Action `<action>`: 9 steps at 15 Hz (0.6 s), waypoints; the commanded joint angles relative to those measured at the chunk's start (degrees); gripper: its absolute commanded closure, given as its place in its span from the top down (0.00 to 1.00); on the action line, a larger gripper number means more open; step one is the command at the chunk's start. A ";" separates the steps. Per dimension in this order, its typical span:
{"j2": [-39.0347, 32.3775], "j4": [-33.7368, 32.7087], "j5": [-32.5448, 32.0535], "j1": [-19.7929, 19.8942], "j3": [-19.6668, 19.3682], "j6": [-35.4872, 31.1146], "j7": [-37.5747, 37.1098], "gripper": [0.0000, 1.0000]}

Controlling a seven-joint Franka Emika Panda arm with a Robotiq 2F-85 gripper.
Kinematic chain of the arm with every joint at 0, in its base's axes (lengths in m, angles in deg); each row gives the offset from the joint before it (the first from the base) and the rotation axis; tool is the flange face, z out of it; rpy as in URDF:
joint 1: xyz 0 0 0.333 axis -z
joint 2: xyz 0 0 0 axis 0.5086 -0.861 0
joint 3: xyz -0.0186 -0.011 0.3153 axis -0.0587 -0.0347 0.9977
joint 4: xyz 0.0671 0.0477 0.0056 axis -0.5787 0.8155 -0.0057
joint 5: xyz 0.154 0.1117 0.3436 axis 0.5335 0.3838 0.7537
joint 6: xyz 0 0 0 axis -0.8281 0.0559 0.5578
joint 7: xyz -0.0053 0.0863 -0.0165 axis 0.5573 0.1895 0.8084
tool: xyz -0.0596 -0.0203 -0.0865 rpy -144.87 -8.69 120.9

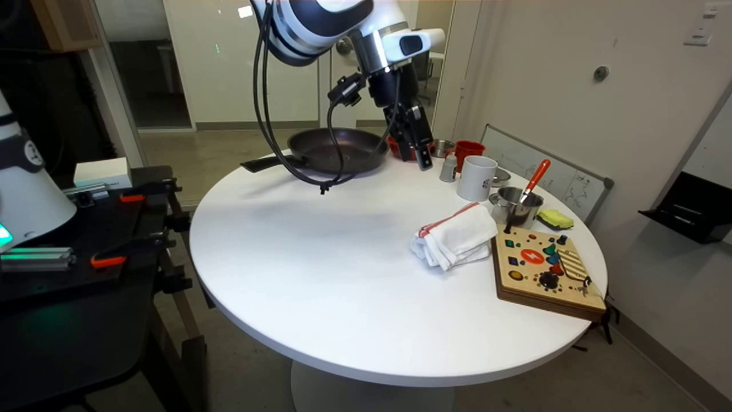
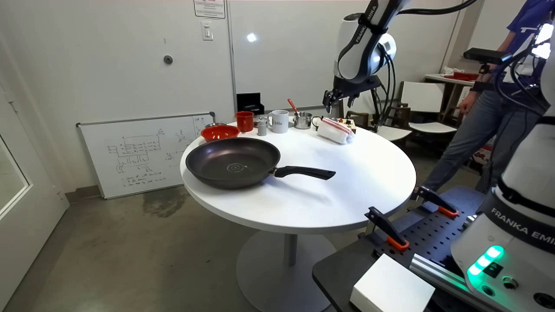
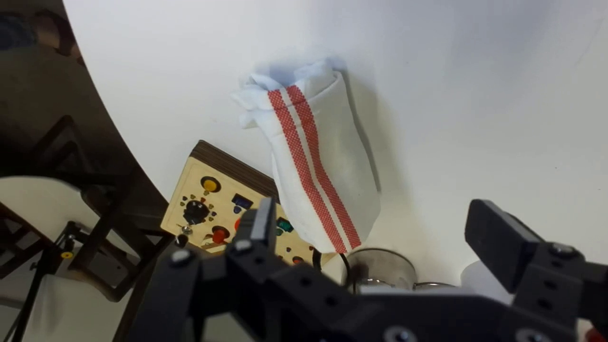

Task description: Straighten the white towel

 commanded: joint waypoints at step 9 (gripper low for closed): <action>-15.65 -14.46 18.02 8.47 5.38 0.79 18.00 1.00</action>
